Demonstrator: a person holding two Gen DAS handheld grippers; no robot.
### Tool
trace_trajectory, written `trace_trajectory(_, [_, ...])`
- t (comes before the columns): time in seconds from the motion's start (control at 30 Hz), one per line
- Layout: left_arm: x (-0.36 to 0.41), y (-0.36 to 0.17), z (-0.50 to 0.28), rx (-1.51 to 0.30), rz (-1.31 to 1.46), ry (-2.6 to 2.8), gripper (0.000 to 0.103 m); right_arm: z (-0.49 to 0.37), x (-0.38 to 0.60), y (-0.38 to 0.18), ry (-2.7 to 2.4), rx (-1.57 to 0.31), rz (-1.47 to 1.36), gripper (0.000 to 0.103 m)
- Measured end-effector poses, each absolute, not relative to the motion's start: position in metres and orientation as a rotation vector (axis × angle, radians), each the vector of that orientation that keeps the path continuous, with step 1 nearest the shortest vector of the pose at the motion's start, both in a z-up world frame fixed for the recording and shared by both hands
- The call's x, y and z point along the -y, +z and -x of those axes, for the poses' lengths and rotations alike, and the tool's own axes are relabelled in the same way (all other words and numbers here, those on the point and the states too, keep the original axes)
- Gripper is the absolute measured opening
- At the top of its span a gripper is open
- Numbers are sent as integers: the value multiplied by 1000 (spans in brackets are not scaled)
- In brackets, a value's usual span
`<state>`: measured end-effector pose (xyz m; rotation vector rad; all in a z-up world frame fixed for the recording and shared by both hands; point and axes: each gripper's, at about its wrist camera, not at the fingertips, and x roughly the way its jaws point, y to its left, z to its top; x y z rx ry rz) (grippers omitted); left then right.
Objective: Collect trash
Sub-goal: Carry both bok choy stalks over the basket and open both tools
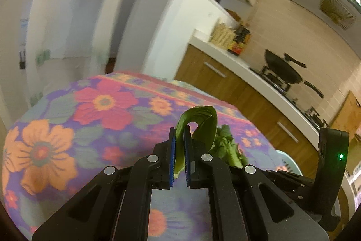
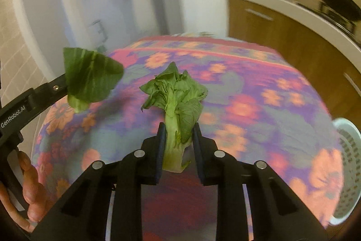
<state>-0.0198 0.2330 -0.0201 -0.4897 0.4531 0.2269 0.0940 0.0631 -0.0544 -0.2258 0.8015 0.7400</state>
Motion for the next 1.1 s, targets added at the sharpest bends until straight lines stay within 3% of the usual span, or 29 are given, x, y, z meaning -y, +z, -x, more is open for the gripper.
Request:
trace_trajectory(0.43, [-66, -5, -57, -494, 328, -29, 5, -117, 123, -29, 479, -659, 83, 21])
trace_trajectory(0.67, [21, -17, -100, -545, 277, -174, 5, -137, 209, -43, 278, -687, 11, 21])
trace_trajectory(1.1, [92, -41, -173, -678, 235, -298, 5, -182, 286, -75, 147, -776, -165, 23])
